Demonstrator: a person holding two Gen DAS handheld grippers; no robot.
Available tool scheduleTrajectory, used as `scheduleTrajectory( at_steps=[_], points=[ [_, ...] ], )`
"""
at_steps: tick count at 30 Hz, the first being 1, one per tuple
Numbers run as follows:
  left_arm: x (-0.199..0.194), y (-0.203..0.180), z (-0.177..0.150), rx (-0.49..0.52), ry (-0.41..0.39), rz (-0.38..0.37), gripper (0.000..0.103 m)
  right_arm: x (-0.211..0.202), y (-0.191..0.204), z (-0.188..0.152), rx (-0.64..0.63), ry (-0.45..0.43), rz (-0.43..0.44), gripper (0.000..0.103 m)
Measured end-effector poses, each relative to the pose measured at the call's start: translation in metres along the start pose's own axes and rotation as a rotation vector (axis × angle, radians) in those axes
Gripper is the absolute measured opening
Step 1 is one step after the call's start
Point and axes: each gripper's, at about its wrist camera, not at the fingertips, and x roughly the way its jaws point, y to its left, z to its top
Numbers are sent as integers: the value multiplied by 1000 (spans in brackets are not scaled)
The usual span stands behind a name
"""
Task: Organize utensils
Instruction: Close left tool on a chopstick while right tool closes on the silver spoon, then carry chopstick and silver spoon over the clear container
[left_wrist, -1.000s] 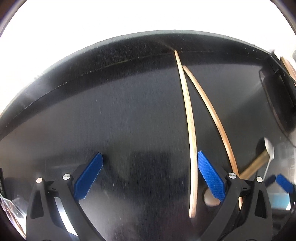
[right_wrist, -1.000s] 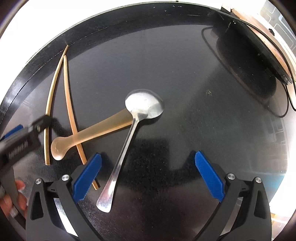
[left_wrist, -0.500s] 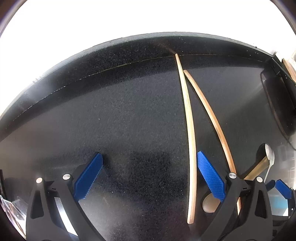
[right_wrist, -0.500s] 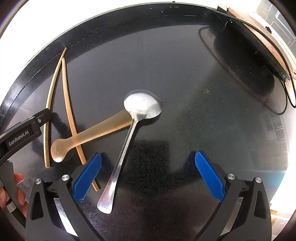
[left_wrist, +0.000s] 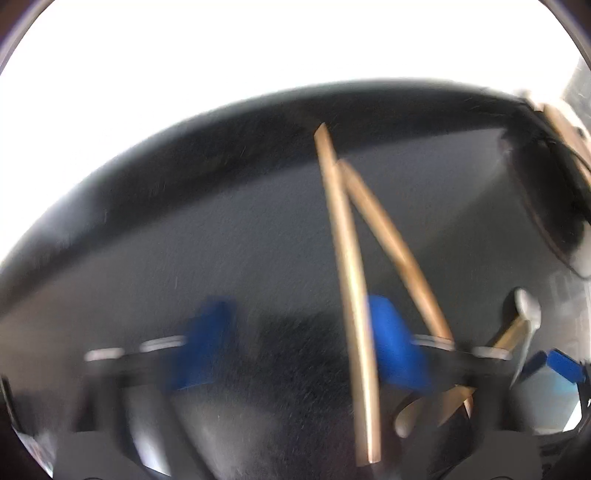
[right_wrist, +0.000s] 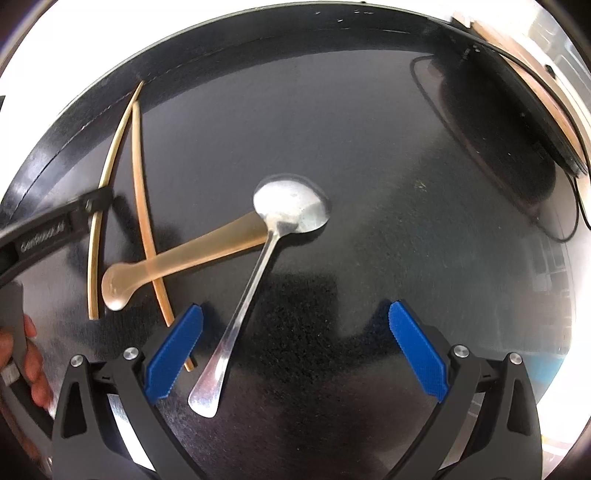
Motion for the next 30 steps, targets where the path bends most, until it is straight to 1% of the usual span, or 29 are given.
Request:
scheduleTrajectory(
  at_steps=[1,2,3,4,5,6,9,11,15,19,23,25,28,29,30],
  points=[
    [1,2,4,-24,17,-41,6,-7,5,2,-44,-24,26,47],
    [3,5,8,-55,32,-90,6,-8,7,5,-74,-12,111,15],
    [5,7,11,-70,47,-132,5,-5,0,5,-23,30,231,10],
    [5,8,11,-82,56,-145,5,-4,-8,4,20,50,278,8],
    [5,11,10,-105,62,-169,5,-5,-14,2,35,60,297,7],
    [3,13,9,-119,63,-176,5,-5,-20,-1,52,67,310,6],
    [-11,19,-2,-145,44,-176,5,-11,-40,-9,130,73,348,5],
    [-21,26,-9,-162,26,-180,5,-19,-48,-14,152,61,362,5],
    [-52,27,-22,-168,-27,-174,5,-48,-52,-23,136,-13,393,3],
    [-78,20,-36,-170,-56,-177,5,-65,-52,-36,126,-46,408,2],
    [-96,20,-50,-176,-68,-181,5,-59,-62,-41,146,-12,422,2],
    [-102,24,-56,-182,-74,-181,5,-50,-67,-48,166,19,436,2],
    [-113,31,-69,-202,-91,-175,5,-49,-66,-55,188,34,478,2],
    [-118,36,-74,-214,-96,-175,5,-50,-68,-55,200,34,508,2],
    [-120,37,-78,-221,-99,-175,5,-52,-69,-57,224,36,558,2]
  ],
)
